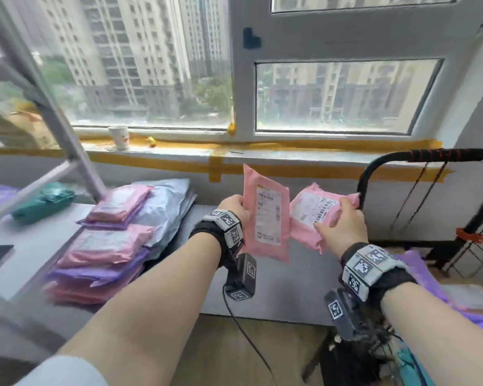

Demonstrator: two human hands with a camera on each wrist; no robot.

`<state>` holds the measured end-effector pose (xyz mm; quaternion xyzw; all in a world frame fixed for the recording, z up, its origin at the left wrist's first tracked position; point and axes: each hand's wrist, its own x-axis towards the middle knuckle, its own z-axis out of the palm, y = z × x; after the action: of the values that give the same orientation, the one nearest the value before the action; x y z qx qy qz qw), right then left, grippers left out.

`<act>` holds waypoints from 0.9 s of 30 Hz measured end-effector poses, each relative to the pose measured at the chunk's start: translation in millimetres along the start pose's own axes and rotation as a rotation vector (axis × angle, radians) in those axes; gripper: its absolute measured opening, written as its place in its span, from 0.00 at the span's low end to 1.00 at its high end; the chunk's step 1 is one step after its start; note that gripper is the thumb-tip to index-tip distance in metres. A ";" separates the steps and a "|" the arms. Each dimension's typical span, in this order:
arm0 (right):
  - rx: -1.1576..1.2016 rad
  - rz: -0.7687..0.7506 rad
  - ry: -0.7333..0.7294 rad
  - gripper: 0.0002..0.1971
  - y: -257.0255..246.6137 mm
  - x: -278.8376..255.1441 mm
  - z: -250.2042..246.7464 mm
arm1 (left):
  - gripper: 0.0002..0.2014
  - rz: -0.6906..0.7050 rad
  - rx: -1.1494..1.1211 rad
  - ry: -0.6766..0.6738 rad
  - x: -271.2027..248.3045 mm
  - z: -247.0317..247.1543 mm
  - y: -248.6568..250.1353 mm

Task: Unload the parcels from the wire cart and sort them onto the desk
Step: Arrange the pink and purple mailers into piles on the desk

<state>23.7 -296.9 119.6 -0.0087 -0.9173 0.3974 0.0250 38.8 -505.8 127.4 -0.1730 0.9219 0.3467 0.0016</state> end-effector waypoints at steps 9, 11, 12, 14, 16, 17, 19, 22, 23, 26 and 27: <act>0.080 -0.129 -0.159 0.30 -146.2 -29.7 153.4 | 0.10 -0.151 0.038 0.158 -3.4 -140.7 -159.0; 0.105 -0.142 -0.183 0.31 -170.3 -39.4 183.5 | 0.09 -0.172 0.086 0.192 -4.5 -168.6 -190.4; 0.112 -0.143 -0.194 0.31 -180.5 -43.7 195.9 | 0.09 -0.188 0.097 0.204 -3.6 -179.8 -206.1; 0.122 -0.150 -0.211 0.32 -198.5 -49.6 216.6 | 0.06 -0.233 0.101 0.230 -1.3 -200.7 -233.6; 0.135 -0.154 -0.214 0.33 -212.9 -51.4 233.6 | 0.07 -0.249 0.093 0.251 0.5 -217.6 -254.8; 0.140 -0.157 -0.213 0.33 -218.8 -51.5 240.7 | 0.09 -0.273 0.095 0.248 2.0 -224.2 -262.7; 0.139 -0.157 -0.219 0.34 -228.5 -50.5 253.3 | 0.10 -0.318 0.102 0.229 8.4 -231.6 -279.8; 0.126 -0.173 -0.237 0.34 -237.7 -44.7 267.5 | 0.08 -0.388 0.117 0.220 21.2 -234.6 -297.4; 0.121 -0.181 -0.246 0.35 -239.0 -41.9 271.3 | 0.07 -0.404 0.148 0.212 23.4 -235.2 -300.4; 0.116 -0.172 -0.279 0.36 -240.2 -33.0 279.7 | 0.10 -0.461 0.215 0.217 31.5 -232.2 -311.5; 0.115 -0.168 -0.284 0.36 -240.1 -30.0 281.5 | 0.12 -0.488 0.222 0.228 33.8 -230.6 -315.0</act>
<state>39.7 -667.3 101.3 0.1257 -0.8848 0.4429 -0.0712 134.8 -884.5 97.3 -0.4264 0.8795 0.2113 0.0001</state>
